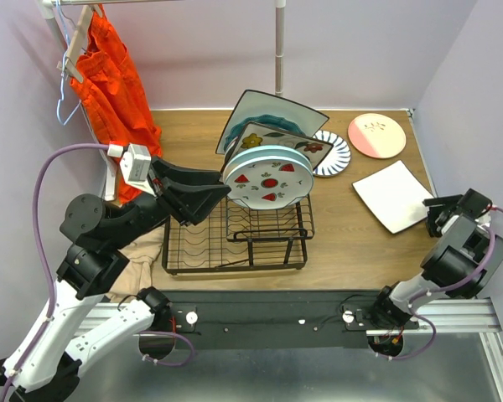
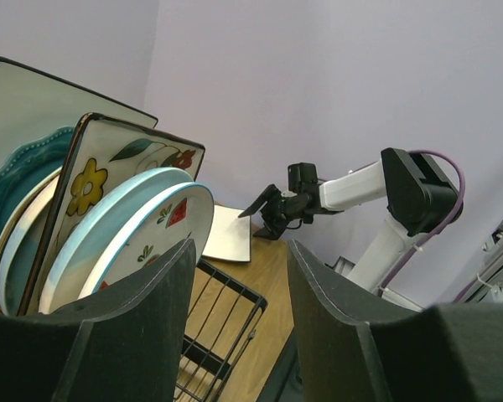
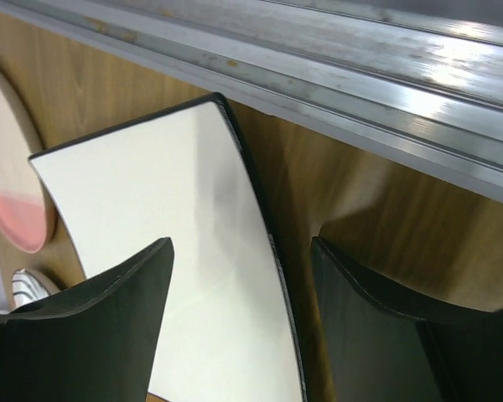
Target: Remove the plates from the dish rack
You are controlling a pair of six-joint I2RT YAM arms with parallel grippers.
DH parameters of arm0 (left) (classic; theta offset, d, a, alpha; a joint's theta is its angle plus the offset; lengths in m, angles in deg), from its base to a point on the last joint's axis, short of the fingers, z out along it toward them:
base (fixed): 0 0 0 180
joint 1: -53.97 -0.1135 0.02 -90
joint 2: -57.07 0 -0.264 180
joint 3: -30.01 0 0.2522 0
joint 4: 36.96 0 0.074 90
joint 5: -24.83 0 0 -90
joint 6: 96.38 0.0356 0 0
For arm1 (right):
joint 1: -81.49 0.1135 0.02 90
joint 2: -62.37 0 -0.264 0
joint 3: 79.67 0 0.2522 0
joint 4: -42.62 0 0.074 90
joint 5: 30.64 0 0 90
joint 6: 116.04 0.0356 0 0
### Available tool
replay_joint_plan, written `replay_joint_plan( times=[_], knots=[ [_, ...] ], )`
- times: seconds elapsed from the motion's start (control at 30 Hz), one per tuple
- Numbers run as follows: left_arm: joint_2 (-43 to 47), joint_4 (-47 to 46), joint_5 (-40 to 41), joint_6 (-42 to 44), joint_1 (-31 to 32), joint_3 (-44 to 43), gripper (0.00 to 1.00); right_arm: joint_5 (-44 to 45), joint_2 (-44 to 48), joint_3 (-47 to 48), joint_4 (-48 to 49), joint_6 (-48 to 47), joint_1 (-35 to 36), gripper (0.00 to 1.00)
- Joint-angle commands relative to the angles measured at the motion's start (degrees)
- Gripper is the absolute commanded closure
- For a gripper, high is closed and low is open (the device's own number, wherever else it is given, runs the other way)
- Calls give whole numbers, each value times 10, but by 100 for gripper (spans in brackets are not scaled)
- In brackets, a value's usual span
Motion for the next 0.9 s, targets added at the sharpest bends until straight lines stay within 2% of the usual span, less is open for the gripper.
replay_joint_plan(
  times=[0.0,0.23,0.57,0.73,0.87],
  knots=[
    [10,-1,4,8,-3,3,43,82,41,6,-99,-22,-3,25],
    [16,13,13,16,-3,3,43,61,110,43,-140,-53,-3,28],
    [22,37,20,32,-3,1,43,-39,140,110,-160,-73,25,28],
    [20,52,40,44,-2,1,43,-64,151,171,-177,-143,99,27],
    [15,60,50,62,-3,0,43,-134,173,213,-179,-201,170,27]
  ],
)
